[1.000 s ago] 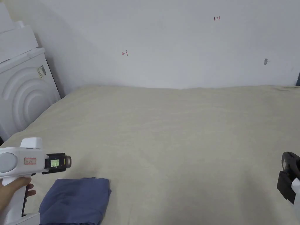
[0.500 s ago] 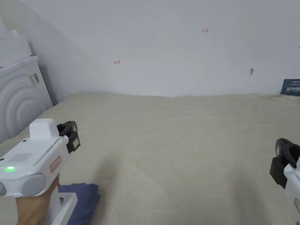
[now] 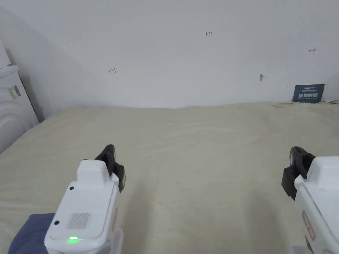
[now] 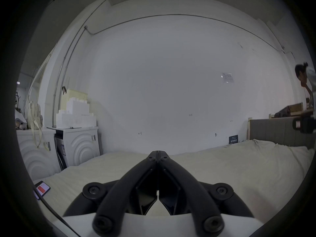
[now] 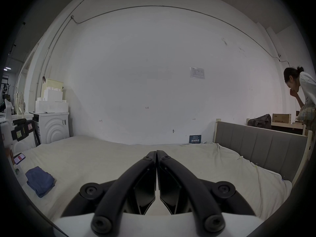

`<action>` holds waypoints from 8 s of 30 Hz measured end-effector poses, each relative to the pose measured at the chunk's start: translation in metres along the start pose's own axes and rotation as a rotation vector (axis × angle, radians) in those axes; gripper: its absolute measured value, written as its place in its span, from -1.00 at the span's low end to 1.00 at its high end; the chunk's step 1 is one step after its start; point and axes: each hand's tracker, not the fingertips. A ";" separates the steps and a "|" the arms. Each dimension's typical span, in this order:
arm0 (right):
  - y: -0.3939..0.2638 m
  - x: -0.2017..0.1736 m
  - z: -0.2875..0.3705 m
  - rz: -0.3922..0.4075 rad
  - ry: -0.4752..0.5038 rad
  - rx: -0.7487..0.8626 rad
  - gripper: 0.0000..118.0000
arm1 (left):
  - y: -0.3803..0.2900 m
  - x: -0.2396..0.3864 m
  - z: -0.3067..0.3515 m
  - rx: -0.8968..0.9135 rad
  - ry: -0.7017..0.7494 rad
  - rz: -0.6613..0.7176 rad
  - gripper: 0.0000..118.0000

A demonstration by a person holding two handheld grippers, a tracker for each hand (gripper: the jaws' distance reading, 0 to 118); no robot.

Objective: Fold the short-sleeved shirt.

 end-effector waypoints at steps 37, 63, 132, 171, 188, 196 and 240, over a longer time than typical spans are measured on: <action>-0.023 0.006 0.003 0.002 0.009 -0.022 -1.00 | -0.027 0.022 0.007 -0.053 -0.038 0.035 -1.00; -0.014 -0.002 0.010 0.005 0.011 -0.011 -1.00 | -0.028 0.018 0.010 -0.051 -0.036 0.025 -1.00; -0.016 -0.002 0.009 -0.009 -0.006 -0.009 1.00 | -0.025 0.014 0.010 -0.053 -0.021 0.028 1.00; -0.009 -0.007 0.014 -0.013 -0.007 0.006 1.00 | -0.025 0.013 0.010 -0.049 -0.024 0.013 1.00; 0.012 -0.006 0.004 -0.162 -0.068 -0.246 1.00 | -0.021 0.010 0.013 -0.055 -0.037 0.030 1.00; 0.022 -0.008 -0.015 -0.184 -0.211 -0.515 0.99 | -0.016 0.007 0.014 -0.045 -0.035 0.063 1.00; -0.002 -0.007 0.012 -0.044 -0.044 0.033 1.00 | -0.011 0.006 0.014 -0.032 -0.034 0.053 1.00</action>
